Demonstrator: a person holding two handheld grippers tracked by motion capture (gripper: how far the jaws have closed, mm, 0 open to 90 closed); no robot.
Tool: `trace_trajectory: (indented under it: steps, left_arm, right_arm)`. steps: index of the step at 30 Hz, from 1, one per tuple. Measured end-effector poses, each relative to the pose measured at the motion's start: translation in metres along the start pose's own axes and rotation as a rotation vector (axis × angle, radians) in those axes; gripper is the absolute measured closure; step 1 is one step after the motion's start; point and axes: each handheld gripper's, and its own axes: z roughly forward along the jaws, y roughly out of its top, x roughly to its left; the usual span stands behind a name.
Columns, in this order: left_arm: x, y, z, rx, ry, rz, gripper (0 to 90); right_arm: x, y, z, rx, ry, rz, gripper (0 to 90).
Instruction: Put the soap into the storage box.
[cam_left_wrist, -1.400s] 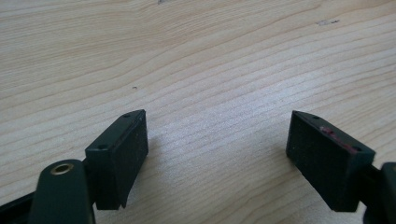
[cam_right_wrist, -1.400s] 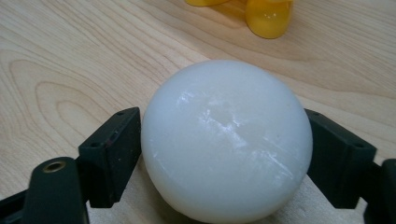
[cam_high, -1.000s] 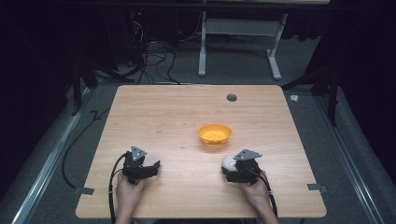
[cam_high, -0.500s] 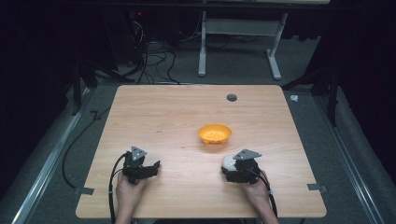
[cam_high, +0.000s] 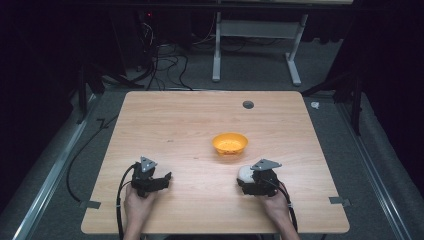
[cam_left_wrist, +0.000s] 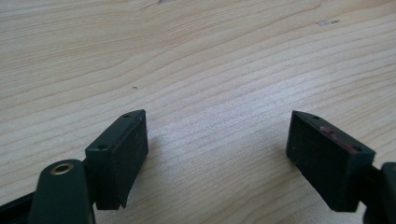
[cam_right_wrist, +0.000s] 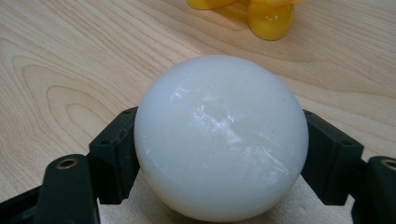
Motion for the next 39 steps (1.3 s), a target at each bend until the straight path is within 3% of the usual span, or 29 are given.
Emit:
trace_trajectory:
  steps: [32,39]
  left_arm:
    - [0.0,0.0,0.0,0.0,0.0,0.0,21.2]
    - [0.0,0.0,0.0,0.0,0.0,0.0,21.2]
  right_arm:
    - [-0.007,0.018,-0.024,-0.067,0.015,0.001,24.5]
    - [-0.009,0.028,-0.027,-0.075,-0.01,0.005,24.5]
